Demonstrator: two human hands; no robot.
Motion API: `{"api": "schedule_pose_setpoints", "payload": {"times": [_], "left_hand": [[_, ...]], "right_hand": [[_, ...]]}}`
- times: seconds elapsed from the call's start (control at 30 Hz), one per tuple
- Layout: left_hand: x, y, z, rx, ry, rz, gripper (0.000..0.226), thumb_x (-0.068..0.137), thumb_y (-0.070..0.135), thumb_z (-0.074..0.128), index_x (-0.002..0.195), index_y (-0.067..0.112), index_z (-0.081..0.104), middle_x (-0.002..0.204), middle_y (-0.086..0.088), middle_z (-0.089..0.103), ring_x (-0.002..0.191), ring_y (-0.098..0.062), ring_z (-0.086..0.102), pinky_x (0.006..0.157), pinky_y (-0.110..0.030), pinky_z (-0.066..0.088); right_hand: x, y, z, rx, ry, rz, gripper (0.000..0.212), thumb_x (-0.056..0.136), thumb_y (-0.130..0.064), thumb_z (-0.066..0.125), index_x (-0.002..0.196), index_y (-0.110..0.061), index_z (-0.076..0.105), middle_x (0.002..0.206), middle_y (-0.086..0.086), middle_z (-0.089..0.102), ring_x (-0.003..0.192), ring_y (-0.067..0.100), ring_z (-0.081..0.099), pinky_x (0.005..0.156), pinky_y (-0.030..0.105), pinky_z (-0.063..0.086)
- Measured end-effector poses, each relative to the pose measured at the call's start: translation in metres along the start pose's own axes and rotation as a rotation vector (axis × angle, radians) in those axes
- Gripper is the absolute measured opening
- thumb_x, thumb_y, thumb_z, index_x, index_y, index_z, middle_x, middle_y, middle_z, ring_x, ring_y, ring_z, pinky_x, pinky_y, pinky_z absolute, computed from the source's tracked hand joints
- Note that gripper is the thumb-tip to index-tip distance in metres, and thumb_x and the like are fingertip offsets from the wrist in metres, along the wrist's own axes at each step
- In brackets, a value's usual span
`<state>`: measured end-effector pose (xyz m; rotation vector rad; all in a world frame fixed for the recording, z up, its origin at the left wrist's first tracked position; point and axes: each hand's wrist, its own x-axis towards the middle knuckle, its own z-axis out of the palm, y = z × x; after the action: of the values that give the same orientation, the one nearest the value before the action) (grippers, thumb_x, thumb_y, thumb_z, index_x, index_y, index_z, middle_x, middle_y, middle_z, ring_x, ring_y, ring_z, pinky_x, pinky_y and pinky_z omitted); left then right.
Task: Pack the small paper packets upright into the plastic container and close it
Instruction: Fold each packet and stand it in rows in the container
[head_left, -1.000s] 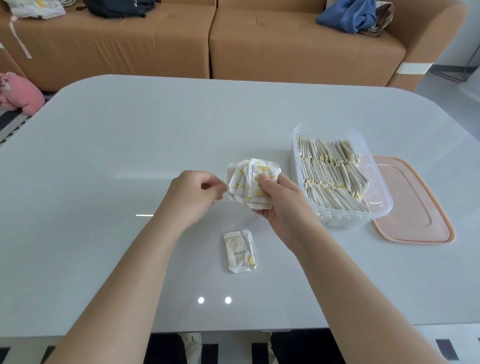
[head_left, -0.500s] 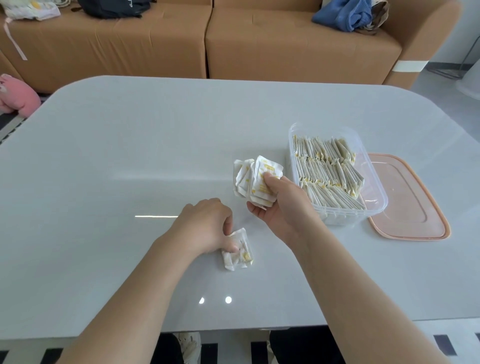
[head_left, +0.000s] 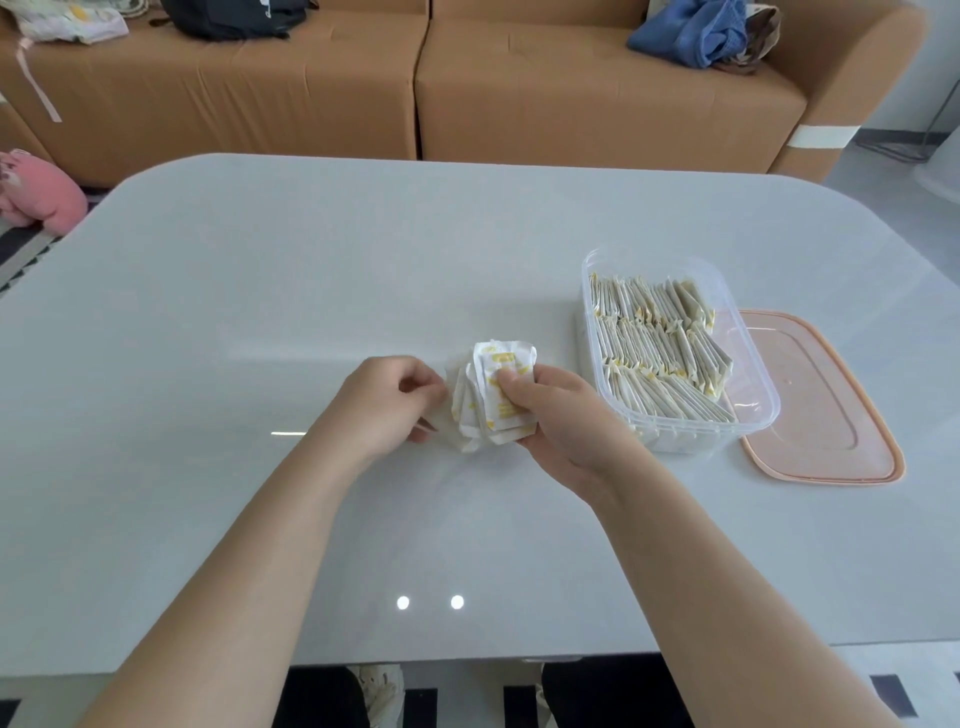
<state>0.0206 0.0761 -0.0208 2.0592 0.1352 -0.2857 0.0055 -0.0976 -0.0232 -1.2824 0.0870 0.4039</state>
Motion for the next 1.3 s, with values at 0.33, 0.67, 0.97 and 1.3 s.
{"api": "schedule_pose_setpoints", "payload": {"times": [0.33,0.67,0.97,1.3], "left_hand": [[-0.005,0.016,0.004,-0.676,0.109,-0.108,0.015,0.096,0.012,0.054,0.095,0.006,0.068,0.085,-0.008,0.069,0.068,-0.014,0.065,0.058,-0.021,0.057],[-0.014,0.018,0.021,-0.403,-0.164,-0.024,0.048,0.071,0.018,0.041,0.109,0.011,0.069,0.103,-0.002,0.071,0.1,-0.014,0.061,0.095,-0.034,0.04],[-0.012,0.011,0.032,-0.288,-0.127,0.247,0.06,0.068,0.003,0.032,0.116,0.027,0.058,0.118,0.002,0.065,0.118,-0.019,0.055,0.107,-0.044,0.039],[-0.012,0.012,0.048,-0.54,-0.033,0.257,0.03,0.075,0.009,0.034,0.094,-0.001,0.054,0.083,0.003,0.056,0.08,-0.008,0.05,0.075,-0.02,0.037]], "right_hand": [[0.002,0.004,0.004,-0.005,-0.007,0.006,0.03,0.103,-0.015,0.039,0.125,-0.002,0.056,0.106,0.008,0.066,0.095,0.018,0.064,0.084,0.031,0.051],[0.021,0.018,0.012,-0.416,0.341,-0.119,0.025,0.102,-0.025,0.042,0.113,-0.007,0.054,0.106,0.008,0.066,0.102,0.024,0.063,0.093,0.044,0.05],[0.021,0.022,0.014,-0.799,0.369,-0.403,0.019,0.098,-0.019,0.049,0.116,-0.016,0.054,0.117,-0.004,0.058,0.113,0.018,0.046,0.096,0.04,0.038],[0.023,0.021,-0.001,-0.869,0.386,-0.29,0.027,0.086,-0.024,0.068,0.113,-0.019,0.064,0.097,-0.004,0.06,0.076,0.01,0.052,0.064,0.019,0.036]]}}
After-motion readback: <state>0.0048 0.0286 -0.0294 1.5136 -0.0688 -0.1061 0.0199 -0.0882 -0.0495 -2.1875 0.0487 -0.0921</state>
